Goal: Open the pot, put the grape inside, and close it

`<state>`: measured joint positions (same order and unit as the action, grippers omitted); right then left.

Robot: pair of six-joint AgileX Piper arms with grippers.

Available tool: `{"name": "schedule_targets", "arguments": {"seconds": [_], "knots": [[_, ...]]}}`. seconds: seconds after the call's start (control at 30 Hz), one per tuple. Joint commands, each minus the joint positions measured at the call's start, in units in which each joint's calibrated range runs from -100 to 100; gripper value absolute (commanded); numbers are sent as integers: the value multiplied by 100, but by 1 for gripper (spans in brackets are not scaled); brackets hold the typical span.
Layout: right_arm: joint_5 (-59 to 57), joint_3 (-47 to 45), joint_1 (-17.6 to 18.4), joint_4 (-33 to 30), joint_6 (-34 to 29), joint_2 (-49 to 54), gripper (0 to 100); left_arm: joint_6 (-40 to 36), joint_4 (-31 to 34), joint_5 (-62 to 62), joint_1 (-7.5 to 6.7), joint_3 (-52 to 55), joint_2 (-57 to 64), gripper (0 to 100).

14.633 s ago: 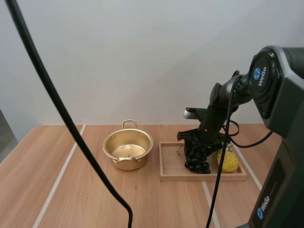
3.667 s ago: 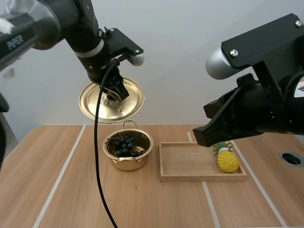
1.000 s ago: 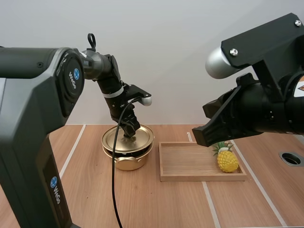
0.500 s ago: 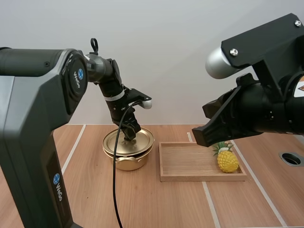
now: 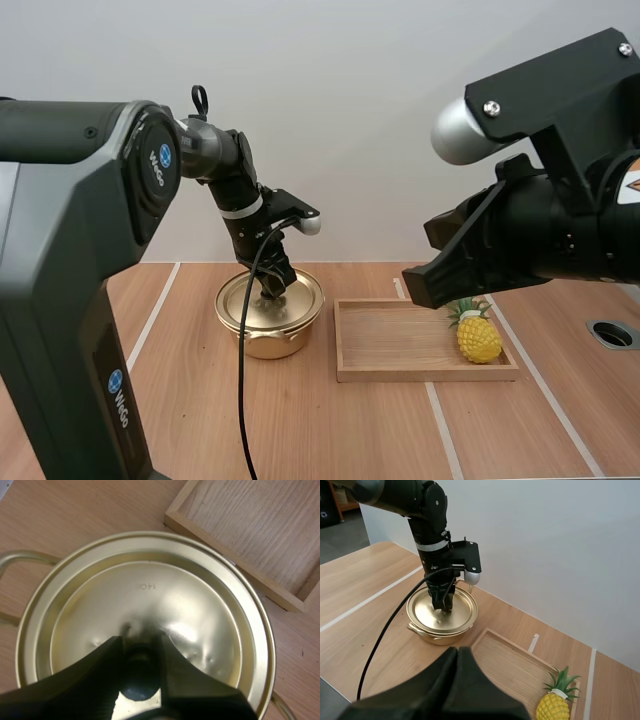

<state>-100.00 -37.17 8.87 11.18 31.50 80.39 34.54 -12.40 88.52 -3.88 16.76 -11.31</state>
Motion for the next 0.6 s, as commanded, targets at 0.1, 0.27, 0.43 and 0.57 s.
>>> {"name": "schedule_targets", "arguments": {"seconds": [0.1, 0.27, 0.43, 0.57], "knots": [[0, -6, -17, 194, 0, 43, 0, -87, 241, -519, 4, 128, -153, 0], [0, -6, -17, 194, 0, 43, 0, -87, 241, -503, 4, 128, -153, 0], [0, -6, -17, 194, 0, 43, 0, -160, 241, -391, 4, 128, -140, 30], [0, -6, -17, 194, 0, 43, 0, -419, 229, -394, 4, 128, -103, 100]]}}
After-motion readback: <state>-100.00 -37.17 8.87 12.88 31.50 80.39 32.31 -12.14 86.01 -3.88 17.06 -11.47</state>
